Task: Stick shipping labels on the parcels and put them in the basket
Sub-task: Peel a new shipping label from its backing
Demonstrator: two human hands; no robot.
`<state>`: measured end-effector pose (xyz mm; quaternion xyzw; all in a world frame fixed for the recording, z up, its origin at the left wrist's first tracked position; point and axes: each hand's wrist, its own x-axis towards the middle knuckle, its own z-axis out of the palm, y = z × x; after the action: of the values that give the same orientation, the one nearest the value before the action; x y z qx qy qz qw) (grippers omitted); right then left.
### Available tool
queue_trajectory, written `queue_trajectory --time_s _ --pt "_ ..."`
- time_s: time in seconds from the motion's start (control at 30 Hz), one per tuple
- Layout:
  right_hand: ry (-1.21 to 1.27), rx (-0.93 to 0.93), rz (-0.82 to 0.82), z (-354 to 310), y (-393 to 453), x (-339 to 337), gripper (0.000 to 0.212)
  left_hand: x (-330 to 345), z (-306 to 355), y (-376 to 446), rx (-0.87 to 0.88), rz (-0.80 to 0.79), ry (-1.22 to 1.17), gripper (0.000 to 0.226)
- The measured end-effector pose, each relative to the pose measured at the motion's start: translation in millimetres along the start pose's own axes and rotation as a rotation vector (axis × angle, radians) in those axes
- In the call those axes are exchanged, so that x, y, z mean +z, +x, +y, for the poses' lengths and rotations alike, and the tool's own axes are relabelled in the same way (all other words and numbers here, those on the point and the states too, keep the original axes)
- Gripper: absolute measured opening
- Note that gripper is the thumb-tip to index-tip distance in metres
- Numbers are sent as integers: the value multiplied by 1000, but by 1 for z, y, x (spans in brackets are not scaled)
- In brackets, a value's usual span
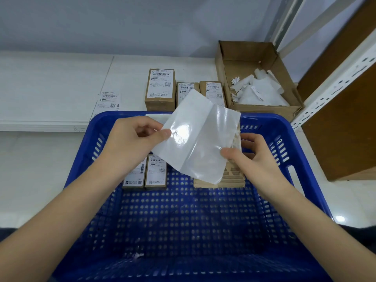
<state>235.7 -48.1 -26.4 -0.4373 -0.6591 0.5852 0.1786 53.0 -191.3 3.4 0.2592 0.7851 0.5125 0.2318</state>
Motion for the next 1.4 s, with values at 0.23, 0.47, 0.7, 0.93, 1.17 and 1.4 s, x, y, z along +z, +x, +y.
queue_trajectory --time_s 0.23,0.47,0.7,0.93,1.17,1.4 --pt "10 4 3 -1 0 -2 60 -8 -3 7 -4 62 -4 15" --pt "26 3 14 -1 0 -4 60 -13 0 9 -37 86 -62 4" --pt "63 14 26 -1 1 -5 53 -18 4 10 -75 135 -159 11" --pt "60 12 25 -1 1 -4 52 -17 3 13 -206 60 -429 6" --pt "40 -7 -42 2 -3 3 47 21 -8 0 -446 -192 -575 12" --pt "24 1 -101 3 -4 9 49 37 -14 -7 -549 -261 -501 34"
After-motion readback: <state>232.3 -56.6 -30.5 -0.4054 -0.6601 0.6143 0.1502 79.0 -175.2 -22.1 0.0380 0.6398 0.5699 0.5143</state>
